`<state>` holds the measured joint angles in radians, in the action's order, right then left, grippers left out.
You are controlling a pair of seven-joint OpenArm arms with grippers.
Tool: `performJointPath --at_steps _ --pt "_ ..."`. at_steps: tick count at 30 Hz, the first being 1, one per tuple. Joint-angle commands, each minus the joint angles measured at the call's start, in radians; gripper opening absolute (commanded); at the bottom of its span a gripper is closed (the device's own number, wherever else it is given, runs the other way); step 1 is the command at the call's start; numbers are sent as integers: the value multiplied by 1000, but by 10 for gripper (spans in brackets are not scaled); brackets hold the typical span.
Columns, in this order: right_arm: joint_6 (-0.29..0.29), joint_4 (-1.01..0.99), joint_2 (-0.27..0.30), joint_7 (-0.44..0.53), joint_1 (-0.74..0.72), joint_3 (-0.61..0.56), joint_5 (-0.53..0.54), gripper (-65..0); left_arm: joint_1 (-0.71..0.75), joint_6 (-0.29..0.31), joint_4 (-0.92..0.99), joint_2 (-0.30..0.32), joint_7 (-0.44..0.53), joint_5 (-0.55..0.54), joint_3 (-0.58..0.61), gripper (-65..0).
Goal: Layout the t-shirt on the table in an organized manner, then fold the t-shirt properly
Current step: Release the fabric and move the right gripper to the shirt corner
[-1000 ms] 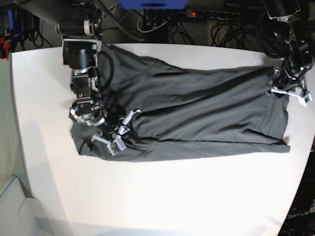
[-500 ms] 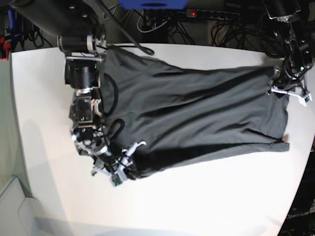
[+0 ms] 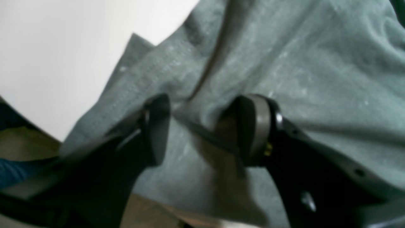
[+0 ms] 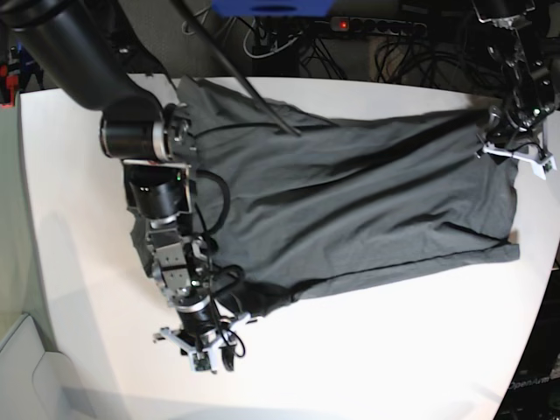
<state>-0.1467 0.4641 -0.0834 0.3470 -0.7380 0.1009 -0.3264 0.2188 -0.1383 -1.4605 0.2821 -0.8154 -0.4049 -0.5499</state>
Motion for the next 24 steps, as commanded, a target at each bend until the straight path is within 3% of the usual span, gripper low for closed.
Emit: performJointPath --at_steps 1,4,7,10,18,22,24 --pt "25 18 -6 34 -30 1 8 -425 11 -13 -1 6 -55 1 -2 -307" --pt "31 81 -8 27 38 -3 8 -342 8 -13 -1 21 -55 -4 -2 -307" --pt "8 232 -8 22 139 -7 5 -334 -3 -13 1 35 -55 -7 -2 -304" --pt "-98 427 -8 4 268 -7 3 -335 -43 -13 -1 41 -55 -9 -2 -303" --pt "-359 970 -22 -286 562 -5 8 -334 -94 -13 -79 41 -55 -9 -3 -297" --pt "-512 1128 -46 -478 664 -5 8 -325 -112 -13 -157 36 -80 -9 -3 -191" --pt "-551 1194 -69 -587 711 -5 8 -301 -120 -13 -185 27 -120 -9 -3 -118"
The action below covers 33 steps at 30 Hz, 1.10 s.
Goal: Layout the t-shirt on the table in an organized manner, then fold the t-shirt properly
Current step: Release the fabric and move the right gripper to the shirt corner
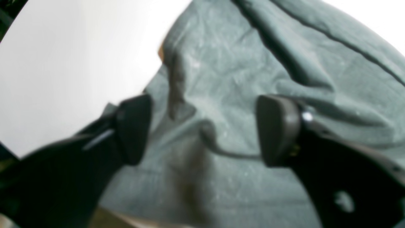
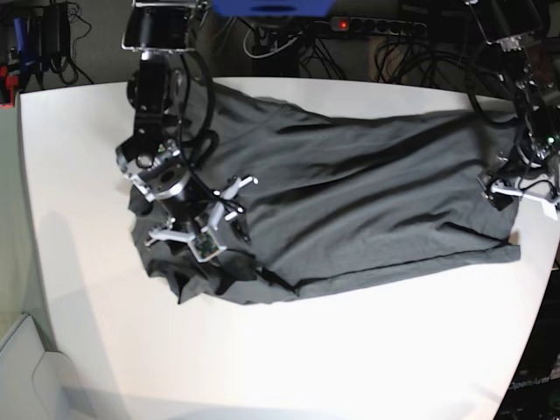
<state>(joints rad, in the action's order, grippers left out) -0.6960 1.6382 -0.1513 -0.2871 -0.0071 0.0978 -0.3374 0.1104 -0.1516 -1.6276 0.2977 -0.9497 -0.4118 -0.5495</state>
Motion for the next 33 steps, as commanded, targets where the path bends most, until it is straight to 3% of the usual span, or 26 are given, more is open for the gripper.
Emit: performJointPath --at_steps 1,5,13,17,22,33 --pt "-2 47 -3 4 2 -2 19 -288 -19 1 -32 8 -1 -2 -4 -91" --pt "-2 75 -4 -82 60 4 19 -280 -28 1 -26 7 -9 -2 4 -60" --pt "-2 -62 40 -83 54 136 16 -287 -174 1 181 -12 -10 1 7 -60" --pt "-2 -120 104 -88 75 139 16 -370 -219 1 266 -5 -9 8 76 -60" --pt "-2 -122 135 -90 164 138 16 -440 -229 1 339 -4 -9 9 116 -60" --pt "-2 84 131 -87 422 118 14 -473 -170 1 330 33 -13 6 116 -60"
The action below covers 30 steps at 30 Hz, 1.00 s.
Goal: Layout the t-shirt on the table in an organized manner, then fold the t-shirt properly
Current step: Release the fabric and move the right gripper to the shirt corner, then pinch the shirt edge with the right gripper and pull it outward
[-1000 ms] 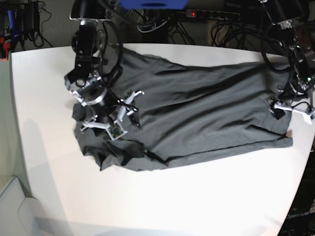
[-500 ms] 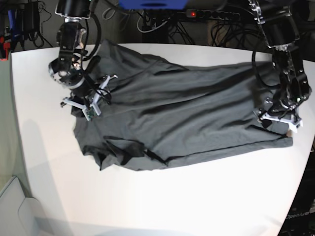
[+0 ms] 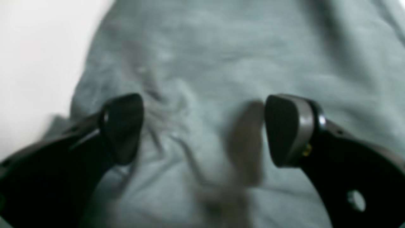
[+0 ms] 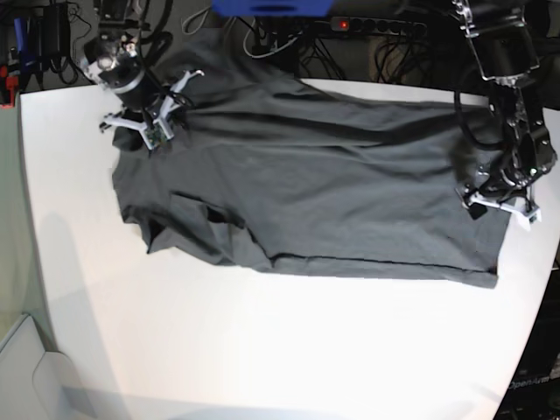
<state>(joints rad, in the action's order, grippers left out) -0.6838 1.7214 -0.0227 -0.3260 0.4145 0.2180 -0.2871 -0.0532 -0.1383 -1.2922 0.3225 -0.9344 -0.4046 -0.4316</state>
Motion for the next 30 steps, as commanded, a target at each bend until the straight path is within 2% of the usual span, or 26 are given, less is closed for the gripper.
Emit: performJointPath --at_steps 1,8,13,16,18,20,23,25,26,30 --pt "-14 30 2 -48 14 -6 -36 -473 -6 -13 -5 10 -33 0 -5 -60" --pt "-14 226 -18 -52 1 8 -33 -468 37 -13 -157 22 -36 -9 -3 -60" --pt "-14 234 -21 -61 -119 7 -36 -468 22 -13 -234 -26 -36 -9 -5 -61" --pt "-14 203 -44 -132 -225 4 -36 -449 -43 -13 -203 -56 -31 2 14 -81" --pt "-14 167 -73 -192 -302 7 -37 -403 -87 -14 -119 -64 -25 2 38 -131" --pt "-14 127 -85 -255 -360 5 -37 -350 -133 -14 -34 -67 -25 2 64 -218" --pt "-14 58 -90 -315 -421 4 -37 -271 -170 -17 56 -69 -24 2 101 -456" --pt "-14 12 -107 -321 -449 -4 -36 -254 -179 -21 104 -69 -1 2 101 -623" --pt "-14 -11 -112 -318 -461 -12 -36 -255 -181 -22 124 -67 24 2 103 -650" --pt "-14 -74 -113 -318 -483 -45 -37 -255 -179 -22 165 -61 51 3 101 -643"
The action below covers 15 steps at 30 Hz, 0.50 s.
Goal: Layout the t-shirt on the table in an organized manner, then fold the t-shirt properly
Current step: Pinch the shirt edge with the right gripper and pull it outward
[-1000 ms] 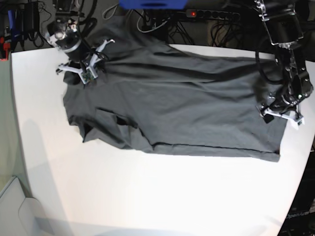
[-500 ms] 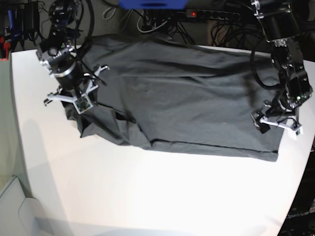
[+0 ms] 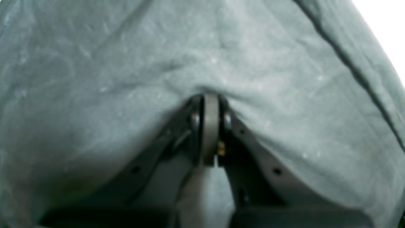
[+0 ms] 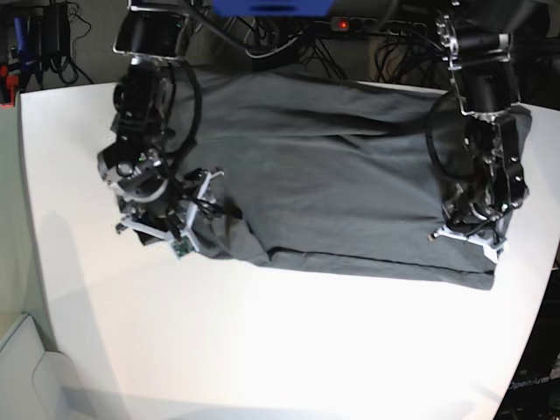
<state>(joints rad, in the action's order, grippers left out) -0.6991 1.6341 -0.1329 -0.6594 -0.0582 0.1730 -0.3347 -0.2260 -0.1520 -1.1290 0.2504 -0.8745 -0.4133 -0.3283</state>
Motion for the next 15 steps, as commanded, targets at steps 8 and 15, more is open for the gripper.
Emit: performJointPath --at_steps 8,15 --pt "1 -64 -6 43 -30 -45 12 -255 10 -8 36 33 -7 11 -2 -649" --pt "1 -165 -6 145 -33 -45 12 -256 26 -8 36 31 22 11 2 -649"
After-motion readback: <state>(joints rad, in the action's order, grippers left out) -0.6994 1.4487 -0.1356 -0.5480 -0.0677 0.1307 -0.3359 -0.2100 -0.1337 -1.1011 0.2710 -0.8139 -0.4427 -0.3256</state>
